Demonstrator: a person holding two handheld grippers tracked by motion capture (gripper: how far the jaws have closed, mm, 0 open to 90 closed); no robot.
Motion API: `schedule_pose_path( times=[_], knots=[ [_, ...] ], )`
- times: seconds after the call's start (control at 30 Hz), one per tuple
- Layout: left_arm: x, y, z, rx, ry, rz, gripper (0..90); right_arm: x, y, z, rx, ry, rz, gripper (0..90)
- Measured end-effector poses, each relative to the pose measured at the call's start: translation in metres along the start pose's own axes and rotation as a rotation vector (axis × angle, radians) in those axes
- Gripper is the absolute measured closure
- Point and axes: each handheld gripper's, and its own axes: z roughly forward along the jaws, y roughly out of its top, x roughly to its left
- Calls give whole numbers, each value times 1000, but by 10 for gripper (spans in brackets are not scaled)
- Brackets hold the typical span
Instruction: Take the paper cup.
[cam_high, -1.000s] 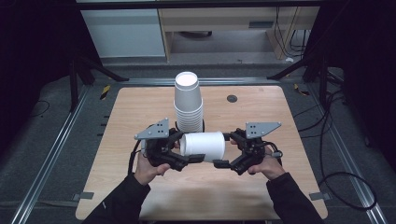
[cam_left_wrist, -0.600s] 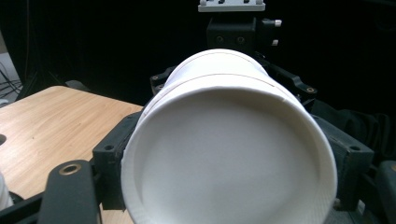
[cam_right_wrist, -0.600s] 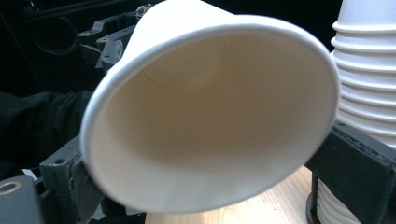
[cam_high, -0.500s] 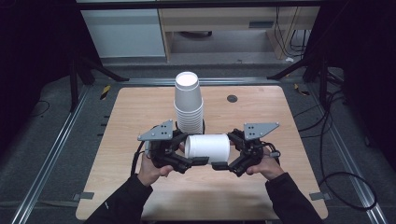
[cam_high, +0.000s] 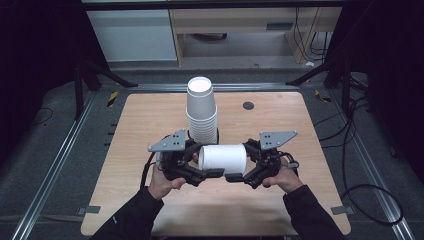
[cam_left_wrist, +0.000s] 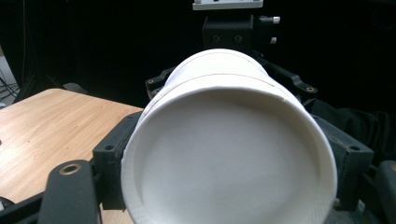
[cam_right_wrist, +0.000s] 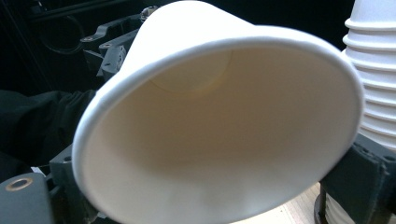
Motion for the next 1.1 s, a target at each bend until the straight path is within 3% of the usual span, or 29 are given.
schedule_pose_path(
  times=[0.47, 0.93, 1.1],
  knots=[
    [2, -2, 2, 16, -4, 1, 220, -2, -2, 1, 25, 13, 16, 107],
    [1, -2, 0, 30, 6, 1, 206, -2, -2, 0, 44, -3, -1, 107],
    [0, 1, -6, 51, 24, 32, 194, -2, -2, -2, 52, -2, -4, 106]
  ],
)
